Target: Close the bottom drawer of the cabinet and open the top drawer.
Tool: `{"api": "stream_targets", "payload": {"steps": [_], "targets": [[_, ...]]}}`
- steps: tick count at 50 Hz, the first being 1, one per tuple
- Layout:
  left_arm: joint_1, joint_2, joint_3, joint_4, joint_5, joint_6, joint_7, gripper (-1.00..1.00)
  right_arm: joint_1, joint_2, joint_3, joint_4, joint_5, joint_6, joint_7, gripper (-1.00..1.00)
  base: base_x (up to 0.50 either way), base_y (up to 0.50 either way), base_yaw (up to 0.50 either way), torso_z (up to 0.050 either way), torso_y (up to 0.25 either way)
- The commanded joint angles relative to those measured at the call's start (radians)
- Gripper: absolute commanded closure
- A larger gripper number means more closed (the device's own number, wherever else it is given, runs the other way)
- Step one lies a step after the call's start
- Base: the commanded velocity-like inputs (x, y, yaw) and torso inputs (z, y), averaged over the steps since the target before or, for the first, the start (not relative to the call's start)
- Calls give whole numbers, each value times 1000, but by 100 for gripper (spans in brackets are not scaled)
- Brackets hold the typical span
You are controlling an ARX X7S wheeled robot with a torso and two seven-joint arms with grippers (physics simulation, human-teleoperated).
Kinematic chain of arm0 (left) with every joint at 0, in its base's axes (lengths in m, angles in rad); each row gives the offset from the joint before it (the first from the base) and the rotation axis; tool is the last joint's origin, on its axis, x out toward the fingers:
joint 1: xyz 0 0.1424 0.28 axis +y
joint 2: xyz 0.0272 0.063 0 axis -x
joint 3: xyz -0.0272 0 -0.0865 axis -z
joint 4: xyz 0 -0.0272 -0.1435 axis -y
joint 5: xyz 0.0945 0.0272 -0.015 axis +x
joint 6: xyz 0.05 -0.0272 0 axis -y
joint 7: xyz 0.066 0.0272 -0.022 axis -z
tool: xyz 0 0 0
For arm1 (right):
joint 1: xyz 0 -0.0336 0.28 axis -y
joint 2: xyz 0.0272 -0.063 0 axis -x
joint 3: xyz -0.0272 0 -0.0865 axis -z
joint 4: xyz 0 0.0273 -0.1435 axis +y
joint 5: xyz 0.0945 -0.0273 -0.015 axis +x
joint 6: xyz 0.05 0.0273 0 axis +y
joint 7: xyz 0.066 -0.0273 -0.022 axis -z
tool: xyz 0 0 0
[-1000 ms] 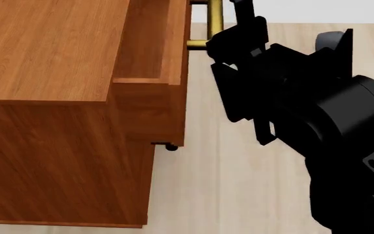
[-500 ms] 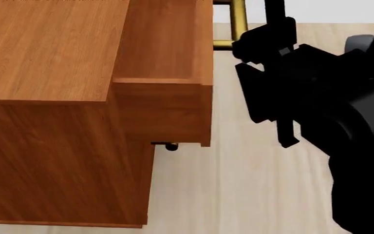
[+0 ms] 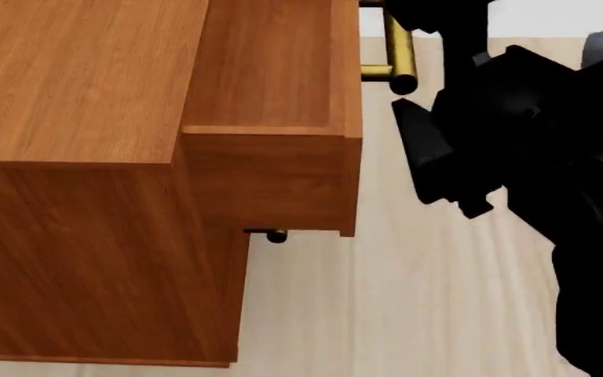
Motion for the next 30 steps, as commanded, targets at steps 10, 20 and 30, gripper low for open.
{"api": "stream_targets", "payload": {"steps": [10,20,30], "targets": [[-5,-23,-7,5,-22,-8,-24,-100,35,22,18,-81,14,-5,-39,-100,0,0,0,0,0],[-2,-23,-9,3,-28,-1,-25,-100,9,27,21,-76,-8,-35,-24,-100,0,0,0,0,0],[18,24,17,-13,32,28,20,-100,-3,35,23,-91,-18,-47,-14,-100,0,0,0,0,0]]}}
